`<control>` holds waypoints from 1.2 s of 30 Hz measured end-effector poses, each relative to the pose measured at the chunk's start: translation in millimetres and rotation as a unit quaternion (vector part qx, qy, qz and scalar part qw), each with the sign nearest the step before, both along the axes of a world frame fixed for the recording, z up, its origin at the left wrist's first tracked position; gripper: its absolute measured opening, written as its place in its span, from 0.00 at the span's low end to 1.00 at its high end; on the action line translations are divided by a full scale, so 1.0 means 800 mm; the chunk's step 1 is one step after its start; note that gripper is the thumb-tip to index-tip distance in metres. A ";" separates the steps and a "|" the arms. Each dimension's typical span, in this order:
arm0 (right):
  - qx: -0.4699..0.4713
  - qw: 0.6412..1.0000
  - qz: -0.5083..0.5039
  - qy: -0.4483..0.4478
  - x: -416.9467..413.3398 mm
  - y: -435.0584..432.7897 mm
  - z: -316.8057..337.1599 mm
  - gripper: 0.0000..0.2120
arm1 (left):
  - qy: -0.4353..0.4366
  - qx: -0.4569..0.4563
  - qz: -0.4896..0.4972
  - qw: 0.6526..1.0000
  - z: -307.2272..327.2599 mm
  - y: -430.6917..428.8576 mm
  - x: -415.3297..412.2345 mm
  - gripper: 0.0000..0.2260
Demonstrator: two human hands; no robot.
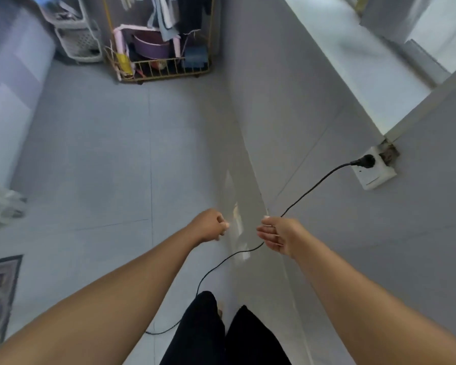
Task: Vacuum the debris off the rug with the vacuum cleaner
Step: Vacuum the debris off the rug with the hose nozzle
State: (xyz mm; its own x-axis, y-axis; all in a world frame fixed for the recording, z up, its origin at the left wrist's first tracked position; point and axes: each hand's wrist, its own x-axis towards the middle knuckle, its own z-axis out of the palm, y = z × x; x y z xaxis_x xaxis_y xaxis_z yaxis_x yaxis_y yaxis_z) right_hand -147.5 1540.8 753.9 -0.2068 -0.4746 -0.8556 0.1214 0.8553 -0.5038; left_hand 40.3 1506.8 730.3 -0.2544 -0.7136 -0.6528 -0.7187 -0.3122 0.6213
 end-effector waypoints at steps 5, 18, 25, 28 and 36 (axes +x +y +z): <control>0.016 0.993 0.112 0.017 0.061 0.025 -0.022 0.06 | -0.010 0.028 0.094 0.995 -0.015 0.075 0.081 0.11; 0.045 0.928 0.368 0.040 0.285 0.156 -0.078 0.05 | -0.011 0.085 0.369 0.925 -0.053 0.327 0.295 0.09; 0.040 0.892 0.450 0.036 0.465 0.247 -0.104 0.05 | -0.009 0.098 0.446 0.890 -0.075 0.473 0.441 0.07; 0.051 0.885 0.462 0.041 0.538 0.289 -0.125 0.03 | -0.013 0.116 0.461 0.880 -0.088 0.524 0.504 0.07; 0.009 0.839 0.541 0.058 0.738 0.366 -0.176 0.05 | -0.005 0.136 0.551 0.823 -0.122 0.602 0.695 0.08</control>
State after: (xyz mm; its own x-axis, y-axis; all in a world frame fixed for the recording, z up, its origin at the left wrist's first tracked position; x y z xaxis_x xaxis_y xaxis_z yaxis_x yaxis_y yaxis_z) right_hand 443.2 1833.6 613.0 0.2548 -0.4257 -0.8683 -0.7798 0.4406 -0.4448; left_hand 596.5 1988.4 632.4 0.4562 -0.3354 -0.8242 0.0890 -0.9044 0.4173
